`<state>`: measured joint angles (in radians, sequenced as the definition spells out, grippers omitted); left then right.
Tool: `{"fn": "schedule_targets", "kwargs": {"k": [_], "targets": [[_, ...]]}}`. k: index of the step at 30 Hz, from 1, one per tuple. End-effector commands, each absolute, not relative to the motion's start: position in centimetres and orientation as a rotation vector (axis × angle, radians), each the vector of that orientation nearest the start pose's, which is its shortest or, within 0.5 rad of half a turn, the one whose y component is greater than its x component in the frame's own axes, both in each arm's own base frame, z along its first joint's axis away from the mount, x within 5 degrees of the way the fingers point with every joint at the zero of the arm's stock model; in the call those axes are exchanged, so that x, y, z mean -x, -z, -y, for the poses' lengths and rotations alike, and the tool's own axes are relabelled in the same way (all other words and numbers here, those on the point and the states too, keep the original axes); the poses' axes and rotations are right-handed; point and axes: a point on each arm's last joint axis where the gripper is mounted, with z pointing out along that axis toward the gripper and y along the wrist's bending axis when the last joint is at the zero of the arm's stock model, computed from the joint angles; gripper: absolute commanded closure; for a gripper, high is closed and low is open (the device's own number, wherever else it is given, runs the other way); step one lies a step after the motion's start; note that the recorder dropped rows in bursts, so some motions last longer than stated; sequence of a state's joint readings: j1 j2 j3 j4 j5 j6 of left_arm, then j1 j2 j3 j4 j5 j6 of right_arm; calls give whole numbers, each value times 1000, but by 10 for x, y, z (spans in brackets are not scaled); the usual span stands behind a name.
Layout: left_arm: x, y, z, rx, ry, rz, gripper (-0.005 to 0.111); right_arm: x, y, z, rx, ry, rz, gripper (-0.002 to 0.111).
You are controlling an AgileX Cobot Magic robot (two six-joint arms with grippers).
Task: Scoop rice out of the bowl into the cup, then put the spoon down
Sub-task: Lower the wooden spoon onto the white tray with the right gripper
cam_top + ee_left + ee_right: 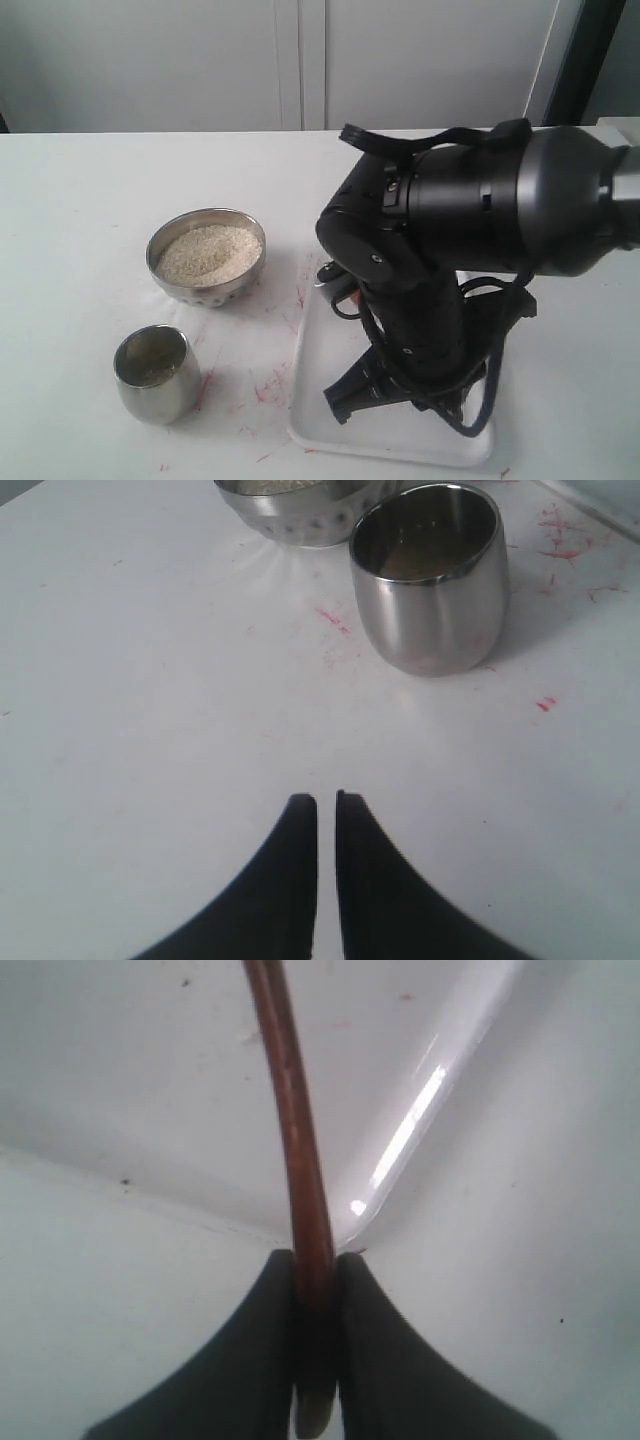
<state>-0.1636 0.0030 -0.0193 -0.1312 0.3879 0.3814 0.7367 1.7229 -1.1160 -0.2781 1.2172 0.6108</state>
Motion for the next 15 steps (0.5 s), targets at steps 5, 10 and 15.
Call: {"fn": "schedule_targets", "kwargs": {"k": [5,10,15], "targets": [[-50,-181,14,-431,-5,-1830,92,-244,-193,-173,319,495,-3104,108],[-50,-181,14,-431,-5,-1830,92,-245,-191,-172,314,503,-3108,108],[-50,-181,14,-431,-5,-1830,92,-247,-182,-173,327,542,-3121,108]]}}
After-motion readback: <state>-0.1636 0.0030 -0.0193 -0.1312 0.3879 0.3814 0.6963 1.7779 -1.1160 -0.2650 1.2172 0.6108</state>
